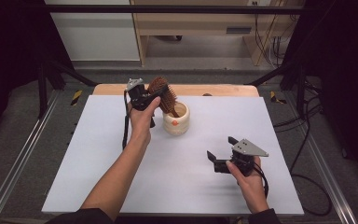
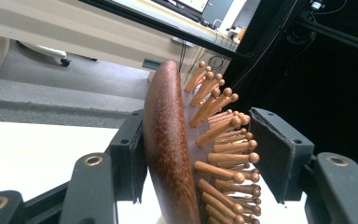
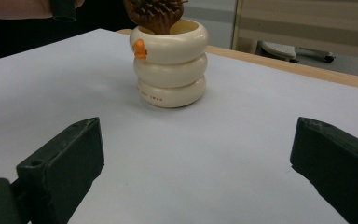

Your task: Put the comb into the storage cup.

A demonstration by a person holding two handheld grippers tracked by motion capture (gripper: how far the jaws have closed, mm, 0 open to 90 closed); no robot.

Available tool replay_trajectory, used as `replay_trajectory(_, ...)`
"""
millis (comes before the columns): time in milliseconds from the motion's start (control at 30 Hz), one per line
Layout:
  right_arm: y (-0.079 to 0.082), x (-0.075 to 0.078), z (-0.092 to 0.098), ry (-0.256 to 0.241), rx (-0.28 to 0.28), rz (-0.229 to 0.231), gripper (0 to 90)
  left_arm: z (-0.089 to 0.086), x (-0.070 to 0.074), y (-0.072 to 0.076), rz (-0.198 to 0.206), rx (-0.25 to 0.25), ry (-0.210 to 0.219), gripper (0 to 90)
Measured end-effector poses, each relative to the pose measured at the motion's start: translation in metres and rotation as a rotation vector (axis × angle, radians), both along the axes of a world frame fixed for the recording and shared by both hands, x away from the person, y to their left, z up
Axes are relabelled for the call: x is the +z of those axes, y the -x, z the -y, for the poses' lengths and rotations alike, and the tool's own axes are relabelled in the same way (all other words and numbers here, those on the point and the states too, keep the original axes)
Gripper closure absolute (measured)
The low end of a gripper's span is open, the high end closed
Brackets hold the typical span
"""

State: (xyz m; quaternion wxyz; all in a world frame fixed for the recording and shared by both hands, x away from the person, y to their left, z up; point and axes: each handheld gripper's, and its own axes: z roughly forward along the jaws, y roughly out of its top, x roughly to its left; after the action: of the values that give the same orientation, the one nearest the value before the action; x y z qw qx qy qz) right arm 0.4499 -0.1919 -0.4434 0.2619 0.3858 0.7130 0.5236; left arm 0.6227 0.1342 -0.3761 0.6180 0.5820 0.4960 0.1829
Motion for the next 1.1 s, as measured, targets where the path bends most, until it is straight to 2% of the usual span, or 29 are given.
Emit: replay_trajectory(1100,0.0000,-0.0003,-0.0007,0.003,0.004,-0.002,3.4,0.0008,-0.0015,0.0008,0.017,0.003,-0.015,38.2)
